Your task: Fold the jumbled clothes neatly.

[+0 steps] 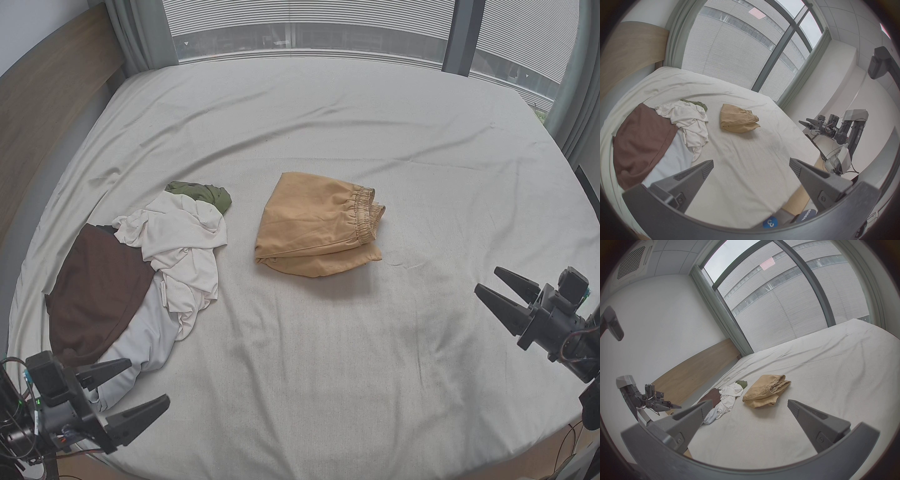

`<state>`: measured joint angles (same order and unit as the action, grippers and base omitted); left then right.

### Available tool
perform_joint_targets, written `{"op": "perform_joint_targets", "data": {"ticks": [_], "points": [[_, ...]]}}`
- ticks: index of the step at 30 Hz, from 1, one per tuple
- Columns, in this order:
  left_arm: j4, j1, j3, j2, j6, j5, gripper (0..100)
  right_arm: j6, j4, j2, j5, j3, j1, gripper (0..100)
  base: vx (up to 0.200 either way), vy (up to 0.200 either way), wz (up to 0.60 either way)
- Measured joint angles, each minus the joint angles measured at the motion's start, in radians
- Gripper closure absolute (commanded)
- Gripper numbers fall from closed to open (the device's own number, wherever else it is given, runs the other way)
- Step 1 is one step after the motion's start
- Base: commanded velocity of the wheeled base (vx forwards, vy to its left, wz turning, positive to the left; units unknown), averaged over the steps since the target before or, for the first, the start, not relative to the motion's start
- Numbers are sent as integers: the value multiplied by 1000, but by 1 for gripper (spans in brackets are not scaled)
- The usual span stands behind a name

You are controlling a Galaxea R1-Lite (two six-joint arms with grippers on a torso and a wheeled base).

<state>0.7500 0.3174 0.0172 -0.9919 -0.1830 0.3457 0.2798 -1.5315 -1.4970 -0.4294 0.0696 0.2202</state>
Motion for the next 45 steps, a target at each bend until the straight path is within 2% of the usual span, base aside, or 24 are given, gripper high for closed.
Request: {"op": "perform_joint_targets", "data": {"ticks": [7, 11, 17, 21, 31, 35, 36, 39, 41, 43, 45], "points": [[-285, -19, 0, 290, -6, -15, 0, 0, 126, 157, 0, -45, -35, 0, 0, 0, 0], [-425, -28, 0, 445, -7, -31, 0, -1, 299, 306, 0, -51, -54, 0, 0, 0, 0], [-547, -35, 0, 642, -7, -60, 0, -1, 562, 541, -1, -52, -85, 0, 0, 0, 0], [-597, -41, 0, 748, -3, -79, 0, -1, 728, 696, -3, -52, -109, 0, 0, 0, 0], [-638, -79, 0, 879, 33, -204, 0, -6, 1225, 1113, -4, -52, -166, 0, 0, 0, 0], [-643, -113, 5, 895, 70, -245, 0, -56, 1395, 1267, 3, -52, -196, 0, 0, 0, 0], [-645, -128, 5, 899, 87, -270, 0, -97, 1438, 1316, 22, -52, -207, 0, 0, 0, 0], [-657, -151, 2, 904, 105, -296, 0, -140, 1467, 1377, 83, -52, -219, 0, 0, 0, 0], [-671, -162, 1, 906, 115, -309, 0, -179, 1473, 1414, 178, -52, -224, 0, 0, 0, 0], [-690, -172, 0, 908, 124, -324, 0, -213, 1482, 1440, 301, -52, -228, 0, 0, 0, 0], [-705, -183, 0, 909, 131, -336, 0, -229, 1491, 1454, 374, -52, -230, 0, 0, 0, 0]]}}
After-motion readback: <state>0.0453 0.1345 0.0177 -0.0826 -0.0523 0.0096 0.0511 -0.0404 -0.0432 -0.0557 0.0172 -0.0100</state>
